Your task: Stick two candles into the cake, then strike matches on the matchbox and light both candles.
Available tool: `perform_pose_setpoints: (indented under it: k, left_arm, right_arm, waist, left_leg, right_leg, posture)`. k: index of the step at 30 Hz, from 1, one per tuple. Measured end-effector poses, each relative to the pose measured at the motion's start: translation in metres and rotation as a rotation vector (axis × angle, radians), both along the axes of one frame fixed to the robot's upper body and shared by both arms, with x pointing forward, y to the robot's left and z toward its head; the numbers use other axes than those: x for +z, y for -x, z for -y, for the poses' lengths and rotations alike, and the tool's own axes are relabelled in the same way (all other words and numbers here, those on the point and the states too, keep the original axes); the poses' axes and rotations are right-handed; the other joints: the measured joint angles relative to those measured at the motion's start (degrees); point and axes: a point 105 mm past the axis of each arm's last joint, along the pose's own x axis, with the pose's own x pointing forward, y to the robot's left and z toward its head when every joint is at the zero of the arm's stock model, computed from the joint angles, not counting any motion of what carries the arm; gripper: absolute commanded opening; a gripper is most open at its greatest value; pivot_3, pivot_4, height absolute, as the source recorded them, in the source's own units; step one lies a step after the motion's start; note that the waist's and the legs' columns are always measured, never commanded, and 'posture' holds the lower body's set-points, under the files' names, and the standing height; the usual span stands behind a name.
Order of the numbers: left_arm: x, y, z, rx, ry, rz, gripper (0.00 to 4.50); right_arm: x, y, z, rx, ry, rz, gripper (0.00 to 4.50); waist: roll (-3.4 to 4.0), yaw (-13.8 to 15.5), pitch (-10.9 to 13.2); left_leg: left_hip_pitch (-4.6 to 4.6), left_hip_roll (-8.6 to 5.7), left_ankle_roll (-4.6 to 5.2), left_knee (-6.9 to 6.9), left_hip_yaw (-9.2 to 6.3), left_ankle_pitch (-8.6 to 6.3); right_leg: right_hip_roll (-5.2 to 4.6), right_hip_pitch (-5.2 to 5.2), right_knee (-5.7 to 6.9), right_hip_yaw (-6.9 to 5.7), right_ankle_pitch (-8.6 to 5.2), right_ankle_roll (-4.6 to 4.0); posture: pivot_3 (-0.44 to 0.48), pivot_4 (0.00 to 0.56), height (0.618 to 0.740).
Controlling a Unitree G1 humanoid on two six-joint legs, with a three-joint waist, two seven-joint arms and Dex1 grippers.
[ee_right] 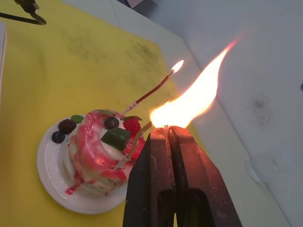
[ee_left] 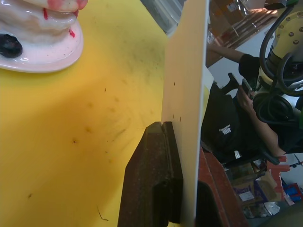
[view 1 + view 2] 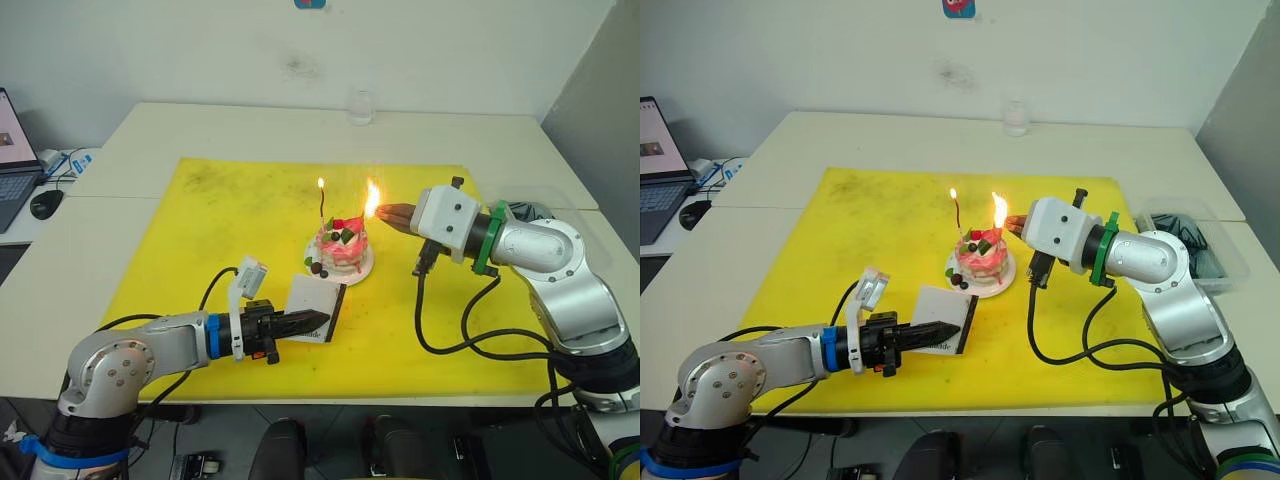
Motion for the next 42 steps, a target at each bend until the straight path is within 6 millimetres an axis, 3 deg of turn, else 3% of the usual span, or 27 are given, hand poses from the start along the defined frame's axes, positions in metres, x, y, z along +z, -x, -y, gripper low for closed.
perform_pose_setpoints:
  k: [29, 42]
  left_arm:
    - [0.002, -0.001, 0.001, -0.006, 0.0, 0.011, 0.0]
    - [0.007, 0.001, 0.005, -0.021, 0.031, -0.009, 0.0]
  right_arm:
    - [-0.004, 0.001, 0.003, -0.007, 0.022, -0.009, 0.03]
    - [-0.009, 0.008, 0.022, -0.065, 0.032, -0.021, 0.03]
  waist:
    - [0.0, 0.0, 0.0]
    - [0.0, 0.0, 0.0]
  left_leg:
    - [0.0, 0.0, 0.0, 0.0, 0.0, 0.0]
    - [0.01, 0.01, 0.0, 0.0, -0.01, 0.0]
  right_leg:
    - [0.0, 0.0, 0.0, 0.0, 0.0, 0.0]
    - [0.01, 0.0, 0.01, -0.01, 0.0, 0.0]
  posture:
    - [0.0, 0.15, 0.74]
    - [0.0, 0.15, 0.74]
